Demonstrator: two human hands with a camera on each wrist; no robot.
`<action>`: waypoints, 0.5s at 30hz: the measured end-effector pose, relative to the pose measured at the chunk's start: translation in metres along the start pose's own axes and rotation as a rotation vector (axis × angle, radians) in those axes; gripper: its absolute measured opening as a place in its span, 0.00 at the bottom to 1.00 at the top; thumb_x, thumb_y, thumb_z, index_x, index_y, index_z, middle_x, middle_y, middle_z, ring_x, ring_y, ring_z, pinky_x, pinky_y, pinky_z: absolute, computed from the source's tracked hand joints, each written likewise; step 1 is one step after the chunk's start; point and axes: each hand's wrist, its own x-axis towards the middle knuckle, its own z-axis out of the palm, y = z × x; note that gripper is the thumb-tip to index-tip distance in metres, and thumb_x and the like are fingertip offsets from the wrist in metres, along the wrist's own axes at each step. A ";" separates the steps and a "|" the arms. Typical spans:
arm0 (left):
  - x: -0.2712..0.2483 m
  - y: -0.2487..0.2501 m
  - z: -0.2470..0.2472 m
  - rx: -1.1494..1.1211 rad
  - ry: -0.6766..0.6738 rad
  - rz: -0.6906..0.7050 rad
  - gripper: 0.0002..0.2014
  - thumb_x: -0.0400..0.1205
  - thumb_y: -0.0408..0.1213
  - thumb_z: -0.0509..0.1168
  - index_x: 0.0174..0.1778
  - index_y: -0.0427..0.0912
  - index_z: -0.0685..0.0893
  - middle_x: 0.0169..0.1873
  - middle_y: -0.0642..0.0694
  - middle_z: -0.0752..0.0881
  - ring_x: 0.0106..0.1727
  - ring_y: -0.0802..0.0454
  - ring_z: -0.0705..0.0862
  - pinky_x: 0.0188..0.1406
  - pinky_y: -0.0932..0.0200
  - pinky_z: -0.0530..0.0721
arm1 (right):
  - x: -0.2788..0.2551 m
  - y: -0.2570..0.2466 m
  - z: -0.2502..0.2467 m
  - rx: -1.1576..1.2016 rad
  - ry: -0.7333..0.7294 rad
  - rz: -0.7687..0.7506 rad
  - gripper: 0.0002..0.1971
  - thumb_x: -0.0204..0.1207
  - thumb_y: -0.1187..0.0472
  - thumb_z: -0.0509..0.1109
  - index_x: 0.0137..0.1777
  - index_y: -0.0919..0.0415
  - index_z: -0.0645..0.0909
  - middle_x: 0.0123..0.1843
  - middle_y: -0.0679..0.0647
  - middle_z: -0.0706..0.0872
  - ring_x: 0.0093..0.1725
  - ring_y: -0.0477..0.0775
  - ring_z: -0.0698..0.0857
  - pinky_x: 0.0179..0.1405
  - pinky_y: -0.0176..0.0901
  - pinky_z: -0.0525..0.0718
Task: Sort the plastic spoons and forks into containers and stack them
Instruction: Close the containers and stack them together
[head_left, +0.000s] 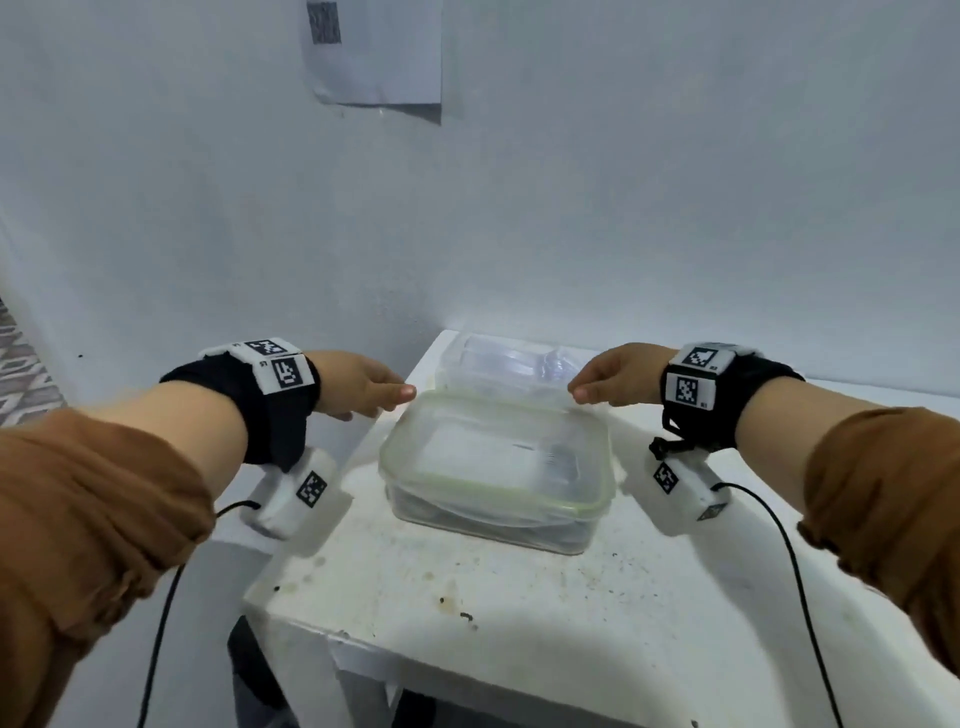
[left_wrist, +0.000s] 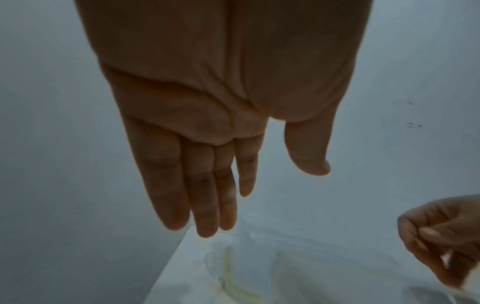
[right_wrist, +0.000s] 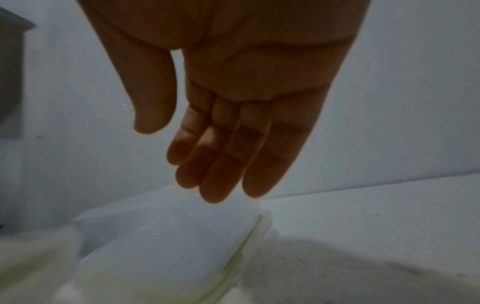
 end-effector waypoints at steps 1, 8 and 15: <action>0.009 0.000 -0.006 -0.035 0.023 0.002 0.22 0.83 0.51 0.58 0.71 0.47 0.74 0.60 0.51 0.82 0.61 0.54 0.81 0.62 0.58 0.80 | 0.003 0.005 -0.007 0.068 0.013 0.042 0.06 0.78 0.56 0.69 0.52 0.55 0.83 0.49 0.49 0.86 0.49 0.46 0.83 0.51 0.37 0.81; 0.079 0.014 -0.034 -0.233 0.053 0.075 0.18 0.85 0.44 0.57 0.73 0.52 0.72 0.56 0.51 0.82 0.58 0.51 0.82 0.57 0.58 0.81 | 0.037 0.033 -0.016 0.325 0.201 0.356 0.06 0.82 0.62 0.62 0.44 0.64 0.75 0.36 0.59 0.83 0.31 0.56 0.83 0.32 0.46 0.81; 0.146 0.019 -0.030 -0.337 0.019 0.055 0.22 0.85 0.40 0.61 0.76 0.50 0.69 0.48 0.49 0.85 0.43 0.51 0.86 0.38 0.65 0.87 | 0.077 0.047 -0.003 0.315 0.162 0.473 0.06 0.76 0.65 0.69 0.38 0.64 0.80 0.37 0.61 0.88 0.40 0.63 0.88 0.43 0.51 0.87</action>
